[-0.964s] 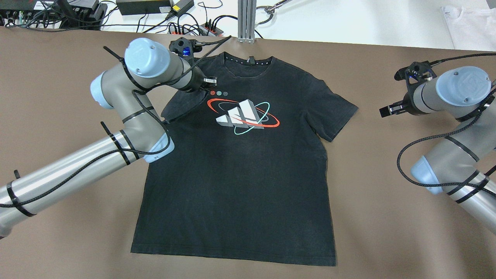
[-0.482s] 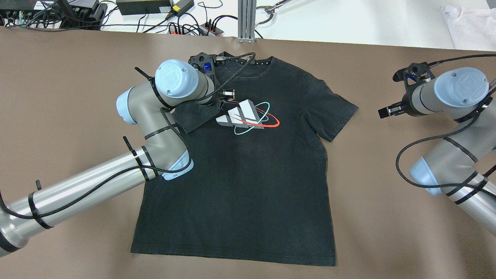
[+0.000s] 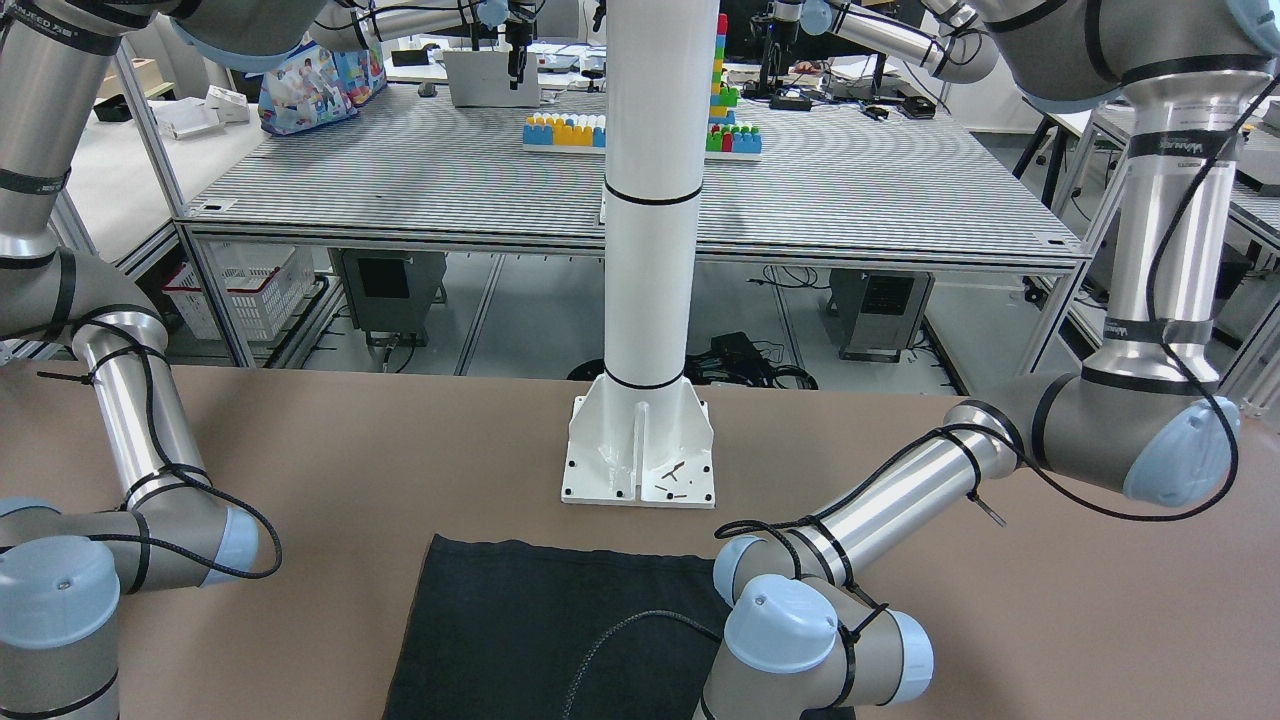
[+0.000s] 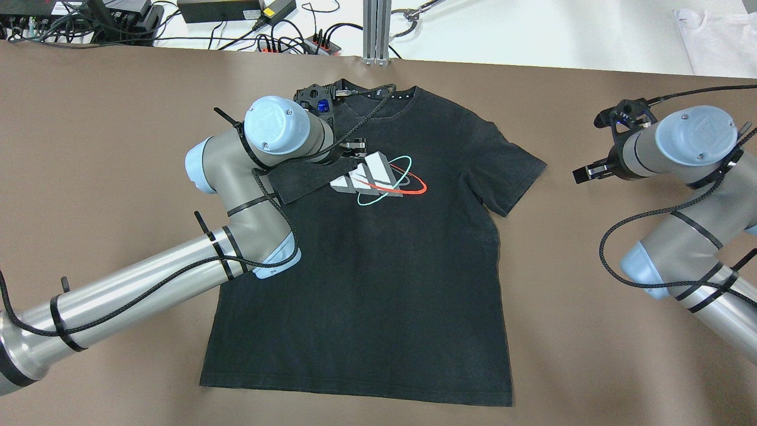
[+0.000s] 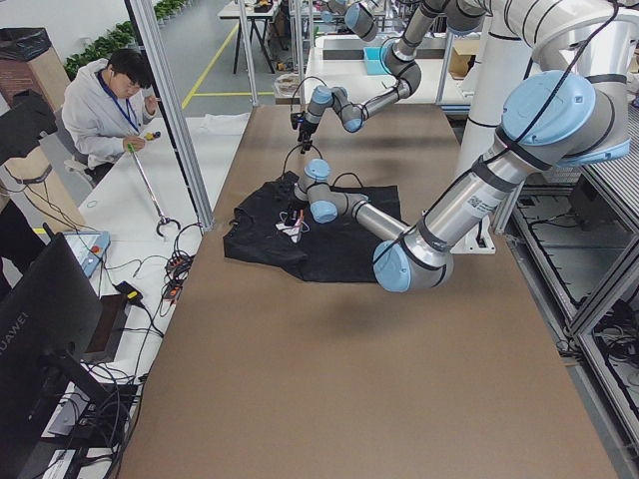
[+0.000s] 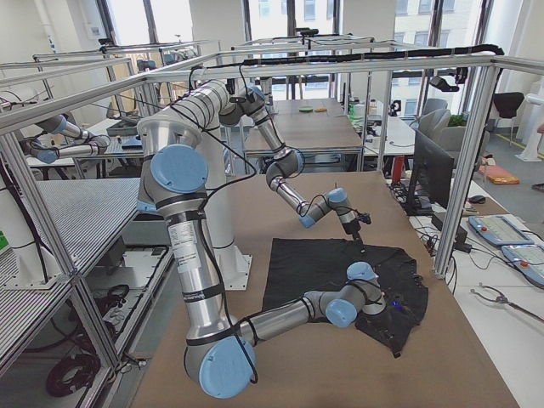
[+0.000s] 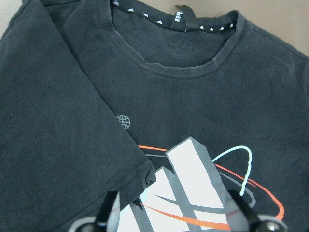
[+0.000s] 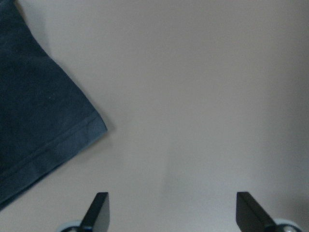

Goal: Fold clothes
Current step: 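Grasp the sleeve nearest the left gripper and fold it across the chest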

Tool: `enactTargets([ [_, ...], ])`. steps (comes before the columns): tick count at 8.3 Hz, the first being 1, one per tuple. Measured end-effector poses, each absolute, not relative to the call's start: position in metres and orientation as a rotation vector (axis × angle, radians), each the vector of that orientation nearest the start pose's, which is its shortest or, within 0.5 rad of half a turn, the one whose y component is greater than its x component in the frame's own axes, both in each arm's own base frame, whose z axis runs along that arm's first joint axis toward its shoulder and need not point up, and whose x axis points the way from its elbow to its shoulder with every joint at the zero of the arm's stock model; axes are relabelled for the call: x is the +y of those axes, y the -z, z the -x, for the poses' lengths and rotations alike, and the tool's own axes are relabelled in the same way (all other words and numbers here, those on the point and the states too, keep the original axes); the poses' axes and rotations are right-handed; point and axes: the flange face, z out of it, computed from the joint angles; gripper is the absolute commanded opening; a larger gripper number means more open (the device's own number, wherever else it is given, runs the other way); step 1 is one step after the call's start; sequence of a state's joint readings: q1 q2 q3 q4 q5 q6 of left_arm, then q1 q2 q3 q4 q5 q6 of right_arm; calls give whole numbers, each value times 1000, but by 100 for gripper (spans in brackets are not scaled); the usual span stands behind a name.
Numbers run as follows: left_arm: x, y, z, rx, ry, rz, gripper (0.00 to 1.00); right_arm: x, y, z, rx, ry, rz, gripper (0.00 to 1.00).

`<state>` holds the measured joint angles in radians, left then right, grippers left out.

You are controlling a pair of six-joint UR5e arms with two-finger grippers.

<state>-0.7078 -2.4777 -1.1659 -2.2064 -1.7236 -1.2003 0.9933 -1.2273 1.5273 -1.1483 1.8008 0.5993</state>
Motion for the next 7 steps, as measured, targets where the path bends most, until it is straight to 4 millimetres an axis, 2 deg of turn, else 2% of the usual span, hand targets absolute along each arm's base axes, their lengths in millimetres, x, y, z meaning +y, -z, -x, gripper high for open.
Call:
enactTargets([
  [2, -610, -185, -546, 1040, 216, -483, 100, -636, -485, 283, -659, -8, -511, 93],
  [3, -604, -185, -553, 1036, 215, -490, 100, -643, -495, 289, -709, -23, -515, 92],
  [5, -598, -186, -559, 1032, 213, -495, 100, -647, -502, 288, -789, -45, -505, 90],
  [7, -597, -186, -560, 1031, 212, -496, 100, -644, -502, 294, -830, -74, -498, 80],
])
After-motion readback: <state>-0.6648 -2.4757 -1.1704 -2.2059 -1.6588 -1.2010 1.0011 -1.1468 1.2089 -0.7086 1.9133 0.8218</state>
